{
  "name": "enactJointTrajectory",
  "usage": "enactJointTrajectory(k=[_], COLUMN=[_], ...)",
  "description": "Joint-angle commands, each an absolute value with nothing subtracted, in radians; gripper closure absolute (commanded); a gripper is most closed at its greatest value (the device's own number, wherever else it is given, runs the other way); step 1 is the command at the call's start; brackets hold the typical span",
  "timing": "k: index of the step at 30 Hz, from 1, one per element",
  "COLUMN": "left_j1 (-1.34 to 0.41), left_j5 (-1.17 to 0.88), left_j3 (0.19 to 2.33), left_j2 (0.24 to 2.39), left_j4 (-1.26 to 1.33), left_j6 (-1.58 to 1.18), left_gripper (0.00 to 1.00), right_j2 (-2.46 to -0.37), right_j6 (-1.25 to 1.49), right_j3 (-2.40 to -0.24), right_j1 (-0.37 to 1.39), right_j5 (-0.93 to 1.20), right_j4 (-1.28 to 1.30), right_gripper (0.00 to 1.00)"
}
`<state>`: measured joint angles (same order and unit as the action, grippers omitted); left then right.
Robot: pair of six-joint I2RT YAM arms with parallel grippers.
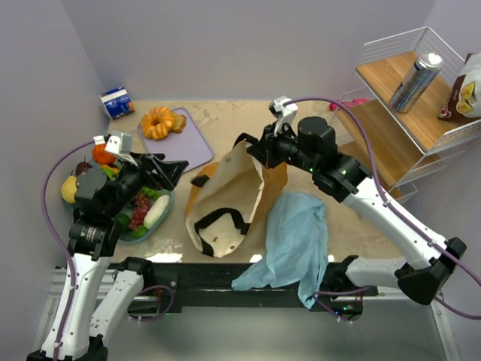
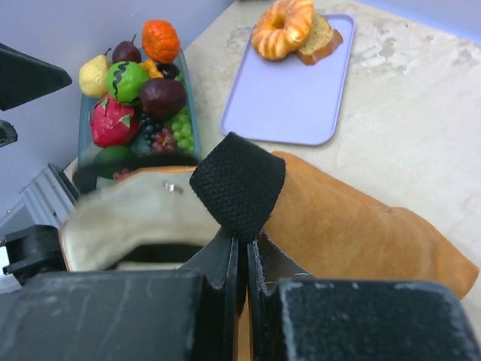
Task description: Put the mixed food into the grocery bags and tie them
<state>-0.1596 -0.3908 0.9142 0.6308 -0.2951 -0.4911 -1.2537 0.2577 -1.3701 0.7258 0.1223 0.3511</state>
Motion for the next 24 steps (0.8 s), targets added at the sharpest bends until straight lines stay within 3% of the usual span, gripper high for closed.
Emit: enactJointTrajectory(k=[1,5,10,24], left_j1=[-0.161,-0.161,-0.163,-0.244], left_j5=[-0.461,-0.642,-0.899,-0.841], left_j3=[0.888,0.871,0.842,0.867], left_j2=[0.557,0.531,0.643,0.920], left_j4=[-0.286,-0.247,-0.126,-0.052], left_j6=[-0.341,-0.189,-0.213,-0.218], left_gripper=[0.03,0.03,0.02,0.02], right_j2=[-1.181,-1.177,-1.241,-1.356], right_j6=[0.313,0.290,0.253,0.255], right_j3=[-1.324,-1.344,-1.408,-1.443], right_j1=[0.719,0.719,0.719,0.719], right_j5=[0.097,0.075,0.072,0.107], right_j4=[0.316,0.396,0.474,0.480], right_gripper=[1.00,1.00,1.00,1.00])
